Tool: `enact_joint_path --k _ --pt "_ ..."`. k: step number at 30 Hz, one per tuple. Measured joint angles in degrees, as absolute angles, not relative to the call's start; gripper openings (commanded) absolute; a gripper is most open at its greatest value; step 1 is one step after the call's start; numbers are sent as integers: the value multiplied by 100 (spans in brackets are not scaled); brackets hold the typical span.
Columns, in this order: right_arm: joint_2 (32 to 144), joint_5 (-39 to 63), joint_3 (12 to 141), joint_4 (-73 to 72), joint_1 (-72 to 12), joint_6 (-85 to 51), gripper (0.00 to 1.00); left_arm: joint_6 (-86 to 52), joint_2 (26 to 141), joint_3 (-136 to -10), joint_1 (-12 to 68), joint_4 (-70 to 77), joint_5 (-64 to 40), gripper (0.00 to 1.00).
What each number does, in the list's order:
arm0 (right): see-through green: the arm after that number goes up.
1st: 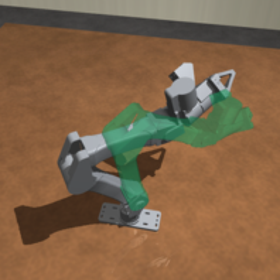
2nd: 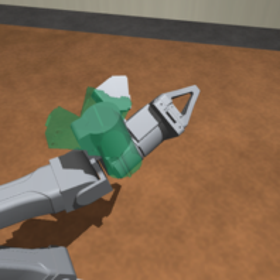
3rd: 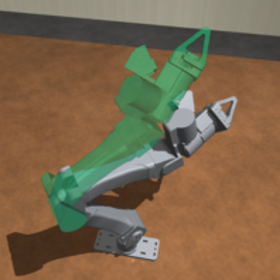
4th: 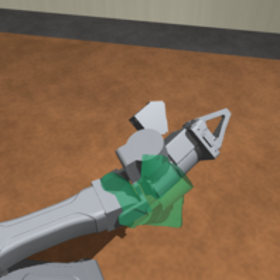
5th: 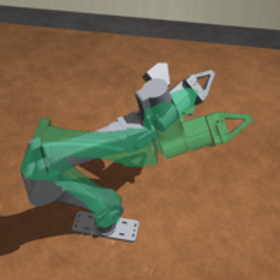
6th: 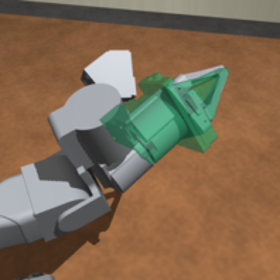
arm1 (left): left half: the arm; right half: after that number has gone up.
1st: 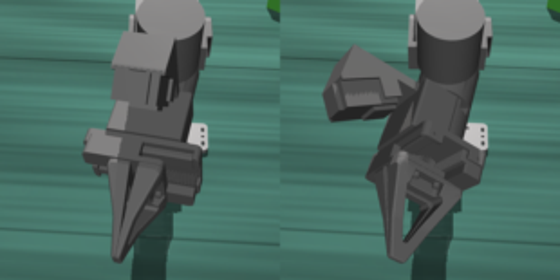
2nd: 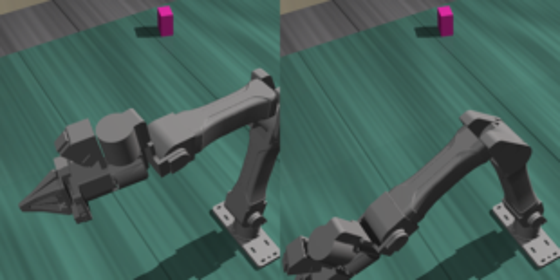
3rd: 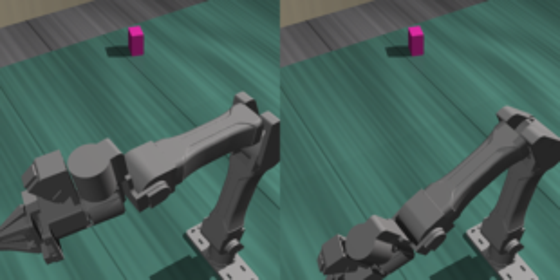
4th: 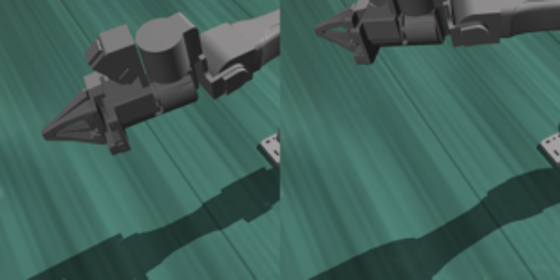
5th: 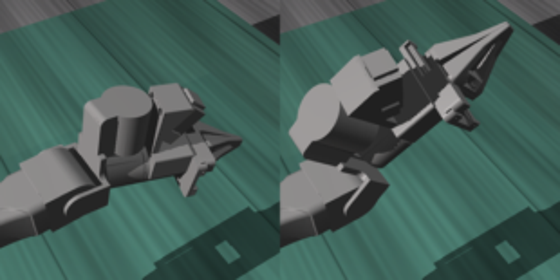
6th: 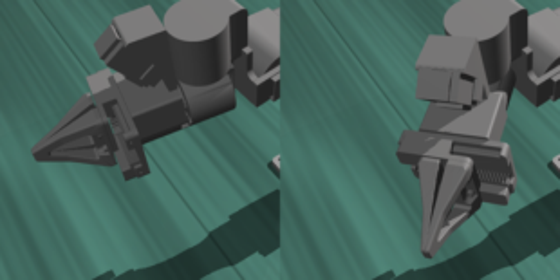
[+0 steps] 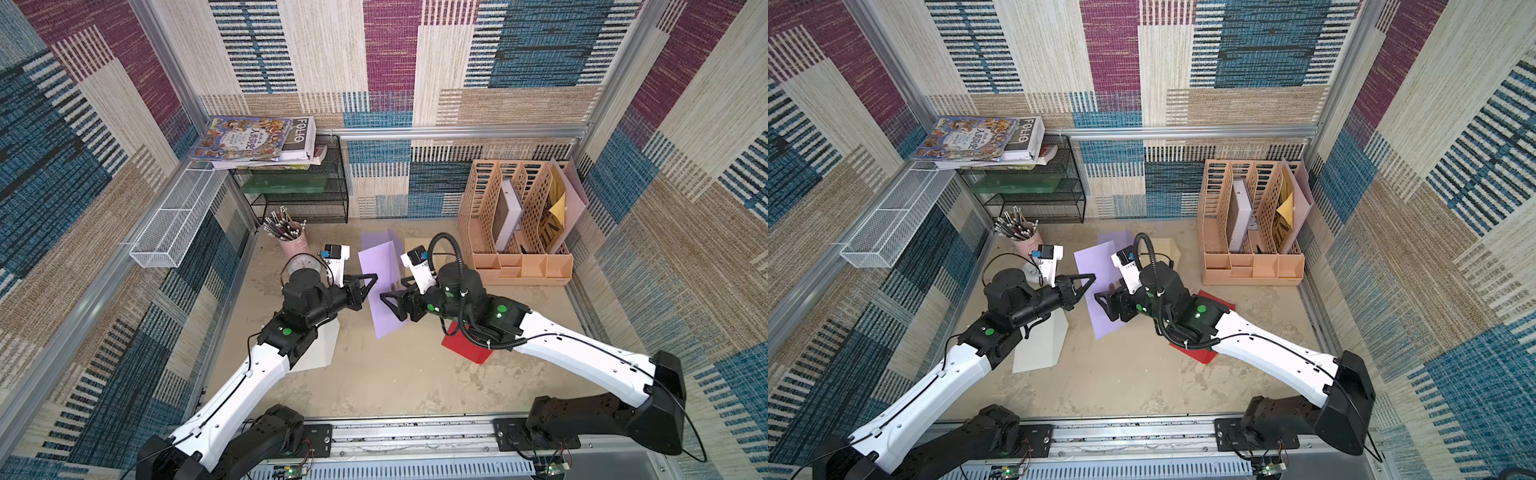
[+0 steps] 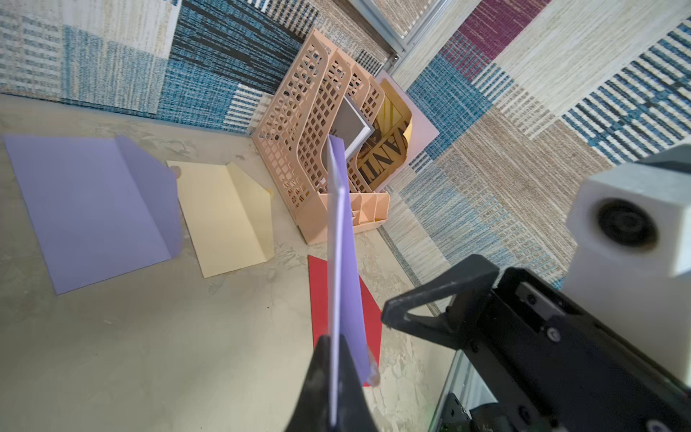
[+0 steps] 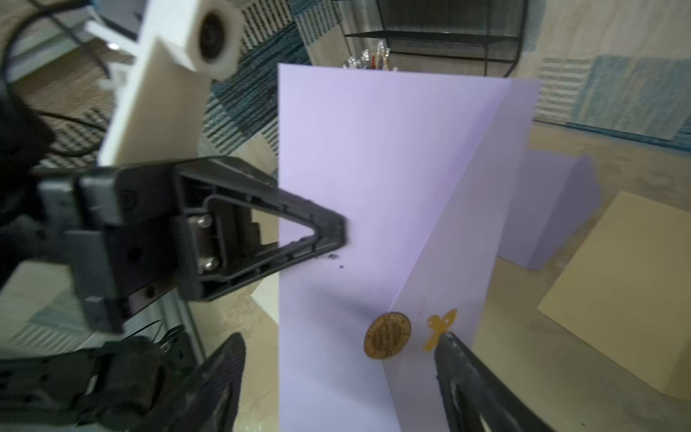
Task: Open the envelope
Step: Open the envelope flap on the envelope.
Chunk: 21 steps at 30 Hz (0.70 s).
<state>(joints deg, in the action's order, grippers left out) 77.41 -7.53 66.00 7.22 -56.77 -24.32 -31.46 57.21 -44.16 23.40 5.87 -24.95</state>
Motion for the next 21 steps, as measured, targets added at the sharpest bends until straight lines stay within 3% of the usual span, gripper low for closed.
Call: enact_joint_path --k 7,9,13,15,21 --pt "8781 -3269 7544 1883 -6316 -2624 64 -3301 5583 -4375 2401 447 -2143 0" --pt "9000 -3734 7743 2095 -6351 -2676 51 -3312 5564 -4366 2414 447 -2080 0" --pt "9157 -4228 7861 2305 -6447 -2722 13 -3404 5559 -4329 2453 432 -2075 0" --pt "9170 -4366 7900 2344 -6407 -2735 1 -3433 5548 -4287 2456 456 -2075 0" --pt "8866 -4215 7642 2206 -6198 -2687 0 -3448 5516 -4254 2456 425 -2073 0"
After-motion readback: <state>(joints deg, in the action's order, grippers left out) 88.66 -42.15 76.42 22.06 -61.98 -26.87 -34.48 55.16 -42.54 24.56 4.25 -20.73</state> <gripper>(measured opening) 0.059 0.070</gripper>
